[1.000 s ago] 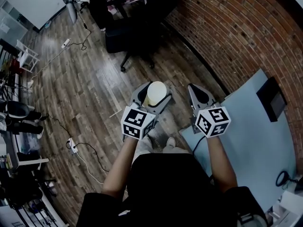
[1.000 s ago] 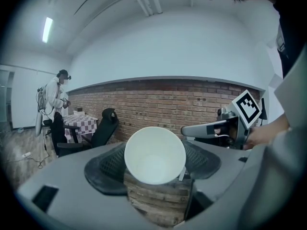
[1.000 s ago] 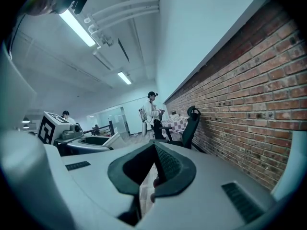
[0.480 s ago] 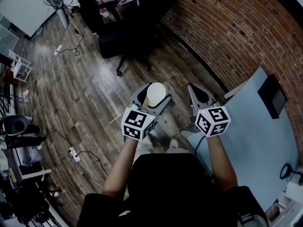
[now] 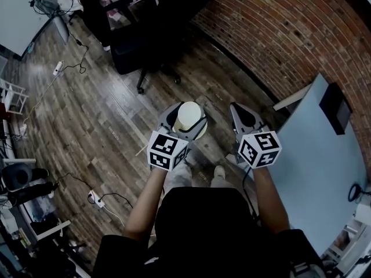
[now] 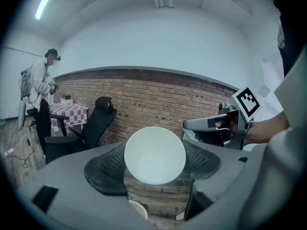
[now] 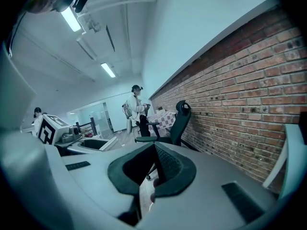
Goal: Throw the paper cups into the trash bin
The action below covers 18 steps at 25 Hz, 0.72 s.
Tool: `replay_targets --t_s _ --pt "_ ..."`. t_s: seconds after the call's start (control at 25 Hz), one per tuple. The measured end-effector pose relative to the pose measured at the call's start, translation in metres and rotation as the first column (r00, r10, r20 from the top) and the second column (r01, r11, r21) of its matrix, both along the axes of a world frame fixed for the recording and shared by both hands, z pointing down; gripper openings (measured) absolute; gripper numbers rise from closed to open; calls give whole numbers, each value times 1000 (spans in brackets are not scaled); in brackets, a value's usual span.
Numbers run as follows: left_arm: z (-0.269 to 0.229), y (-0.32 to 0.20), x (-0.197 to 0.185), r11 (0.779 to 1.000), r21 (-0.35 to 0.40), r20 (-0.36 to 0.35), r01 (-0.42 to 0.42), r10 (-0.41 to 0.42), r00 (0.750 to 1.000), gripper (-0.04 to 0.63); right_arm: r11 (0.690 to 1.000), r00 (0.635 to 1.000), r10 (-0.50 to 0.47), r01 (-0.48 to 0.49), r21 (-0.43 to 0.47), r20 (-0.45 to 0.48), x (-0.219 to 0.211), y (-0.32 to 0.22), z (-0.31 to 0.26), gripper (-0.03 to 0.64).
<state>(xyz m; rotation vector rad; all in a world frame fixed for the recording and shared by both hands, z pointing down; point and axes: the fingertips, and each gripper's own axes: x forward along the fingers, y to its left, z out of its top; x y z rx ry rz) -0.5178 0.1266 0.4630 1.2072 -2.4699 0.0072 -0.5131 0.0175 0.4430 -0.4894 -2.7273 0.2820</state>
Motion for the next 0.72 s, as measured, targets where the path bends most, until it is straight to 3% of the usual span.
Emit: replay_targets --t_s 0.32,0.72 --pt "38 33 -28 997 1 -68 -82 82 994 359 996 994 84 -82 23 -73 -19 31 33 3" --pt "107 51 -33 987 -14 -172 -159 154 973 359 984 971 175 -172 36 -164 -19 45 91 3"
